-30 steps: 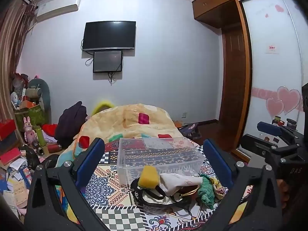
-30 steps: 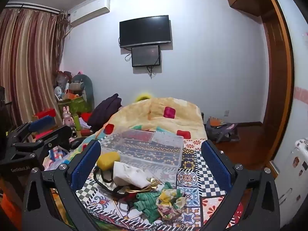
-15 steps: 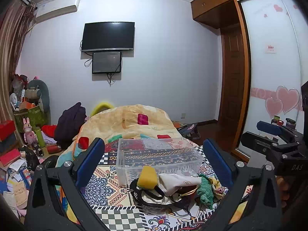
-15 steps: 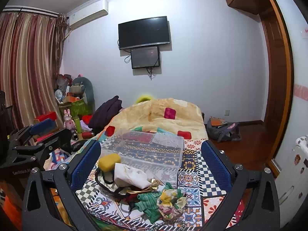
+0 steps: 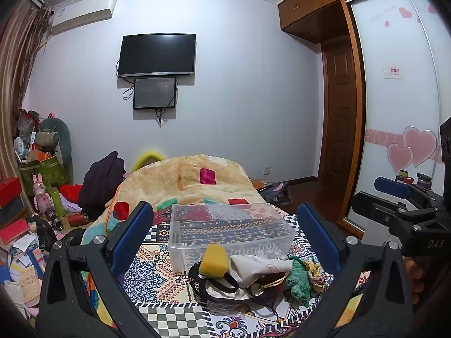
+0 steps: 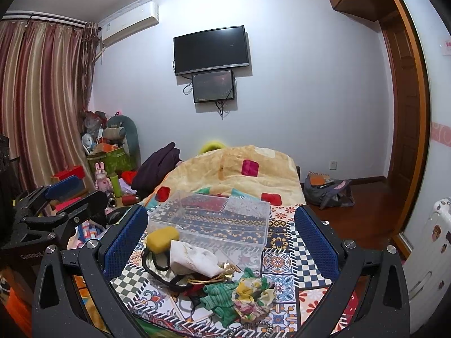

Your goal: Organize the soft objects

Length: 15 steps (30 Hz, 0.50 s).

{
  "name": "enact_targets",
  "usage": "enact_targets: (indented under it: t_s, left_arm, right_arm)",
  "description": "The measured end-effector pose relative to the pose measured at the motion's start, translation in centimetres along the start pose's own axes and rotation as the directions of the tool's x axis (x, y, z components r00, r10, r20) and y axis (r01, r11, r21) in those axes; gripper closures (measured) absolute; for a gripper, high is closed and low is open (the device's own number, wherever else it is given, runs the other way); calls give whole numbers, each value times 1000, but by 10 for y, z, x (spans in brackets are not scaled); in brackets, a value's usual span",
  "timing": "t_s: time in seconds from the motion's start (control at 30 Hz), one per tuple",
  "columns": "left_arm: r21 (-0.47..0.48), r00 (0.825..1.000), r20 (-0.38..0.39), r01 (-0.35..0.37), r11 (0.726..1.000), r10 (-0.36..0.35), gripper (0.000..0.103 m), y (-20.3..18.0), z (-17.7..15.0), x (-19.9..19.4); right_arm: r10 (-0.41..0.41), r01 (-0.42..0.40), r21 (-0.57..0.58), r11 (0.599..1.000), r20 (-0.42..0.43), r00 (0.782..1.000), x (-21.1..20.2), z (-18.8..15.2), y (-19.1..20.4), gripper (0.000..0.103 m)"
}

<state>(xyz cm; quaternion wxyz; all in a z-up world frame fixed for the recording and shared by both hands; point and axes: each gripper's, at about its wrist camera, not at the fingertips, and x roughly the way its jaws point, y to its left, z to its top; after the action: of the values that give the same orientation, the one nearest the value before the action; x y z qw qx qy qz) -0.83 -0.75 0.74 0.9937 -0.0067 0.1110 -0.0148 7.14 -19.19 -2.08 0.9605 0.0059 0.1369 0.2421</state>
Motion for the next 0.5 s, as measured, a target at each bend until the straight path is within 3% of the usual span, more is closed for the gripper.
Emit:
enact_targets:
  t_s: [0.5]
  left_arm:
    - [-2, 1000, 9, 4, 1000, -4, 0, 0, 1, -1]
  right_arm:
    - [10, -10, 6, 1000, 7, 1000, 1, -5, 2, 0]
